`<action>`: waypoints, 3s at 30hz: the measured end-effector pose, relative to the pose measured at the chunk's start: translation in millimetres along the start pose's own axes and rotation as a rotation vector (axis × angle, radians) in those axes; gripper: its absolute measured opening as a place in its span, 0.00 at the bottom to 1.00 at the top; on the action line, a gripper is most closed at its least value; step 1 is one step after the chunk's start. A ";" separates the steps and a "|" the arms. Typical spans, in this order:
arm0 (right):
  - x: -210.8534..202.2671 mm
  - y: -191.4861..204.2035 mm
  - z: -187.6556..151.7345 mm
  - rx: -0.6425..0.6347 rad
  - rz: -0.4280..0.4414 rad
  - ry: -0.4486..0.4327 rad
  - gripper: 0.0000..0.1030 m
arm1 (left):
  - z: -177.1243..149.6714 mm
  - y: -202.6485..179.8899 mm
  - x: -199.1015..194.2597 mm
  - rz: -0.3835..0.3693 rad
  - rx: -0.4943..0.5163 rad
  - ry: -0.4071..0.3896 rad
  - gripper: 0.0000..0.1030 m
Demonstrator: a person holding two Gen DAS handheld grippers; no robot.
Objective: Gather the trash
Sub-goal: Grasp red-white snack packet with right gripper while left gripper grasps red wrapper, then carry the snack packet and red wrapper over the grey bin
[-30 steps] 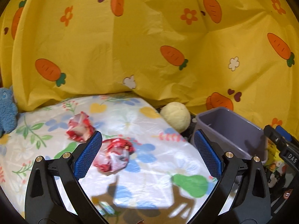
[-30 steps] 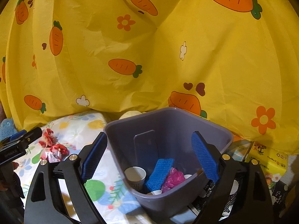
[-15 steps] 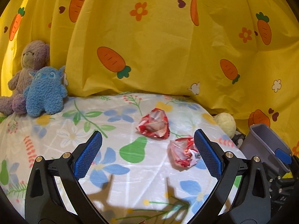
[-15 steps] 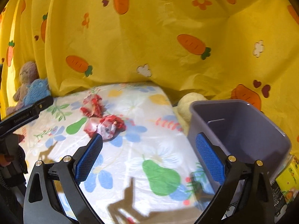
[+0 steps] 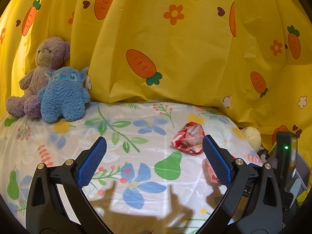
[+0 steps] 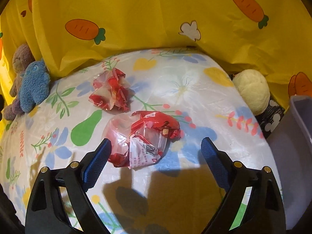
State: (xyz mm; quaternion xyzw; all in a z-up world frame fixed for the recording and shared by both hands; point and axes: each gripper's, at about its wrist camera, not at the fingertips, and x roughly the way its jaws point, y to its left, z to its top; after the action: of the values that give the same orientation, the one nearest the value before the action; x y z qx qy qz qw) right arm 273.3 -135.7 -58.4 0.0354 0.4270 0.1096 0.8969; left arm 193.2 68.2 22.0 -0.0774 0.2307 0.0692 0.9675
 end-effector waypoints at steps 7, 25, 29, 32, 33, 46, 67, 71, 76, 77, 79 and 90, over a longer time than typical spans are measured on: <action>8.8 -1.6 -3.9 0.011 0.059 0.012 0.36 | -5.8 -25.4 24.8 -0.063 0.100 0.022 0.94; -63.2 -48.1 -38.4 0.009 -0.036 -0.166 0.36 | -13.6 -88.3 129.5 -0.157 0.184 0.177 0.87; -69.5 -53.3 -41.2 0.010 -0.048 -0.179 0.36 | -17.9 -96.3 148.3 -0.180 0.203 0.231 0.72; -74.3 -55.5 -44.4 0.014 -0.046 -0.187 0.36 | -20.8 -96.3 159.2 -0.193 0.197 0.264 0.60; -75.1 -55.5 -45.0 0.013 -0.046 -0.190 0.36 | -21.4 -95.8 161.6 -0.198 0.195 0.271 0.53; -86.4 -56.9 -53.1 0.011 -0.031 -0.221 0.36 | -22.0 -78.5 143.1 -0.257 0.132 0.275 0.20; -156.9 -42.1 -85.6 -0.072 -0.016 -0.344 0.36 | -38.4 -105.5 -31.8 -0.286 0.179 0.045 0.20; -163.6 -43.4 -92.4 -0.077 -0.021 -0.352 0.36 | -44.0 -112.6 -43.4 -0.303 0.189 0.041 0.20; -171.7 -46.5 -97.6 -0.079 -0.044 -0.366 0.36 | -48.5 -126.9 -53.5 -0.327 0.215 0.034 0.20; -174.0 -48.4 -98.5 -0.077 -0.049 -0.372 0.36 | -49.0 -130.6 -55.4 -0.332 0.221 0.032 0.20; -177.9 -53.1 -99.2 -0.069 -0.063 -0.382 0.36 | -49.0 -139.1 -58.0 -0.350 0.231 0.031 0.20; -198.8 -110.0 -98.4 0.044 -0.290 -0.452 0.37 | -38.7 -225.2 -66.1 -0.584 0.299 0.019 0.21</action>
State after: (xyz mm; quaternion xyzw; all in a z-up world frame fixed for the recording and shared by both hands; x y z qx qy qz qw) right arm 93.9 -290.9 12.8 0.0168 0.2189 -0.0400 0.9748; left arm 156.1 -165.7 44.7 0.0020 0.2154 -0.2465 0.9449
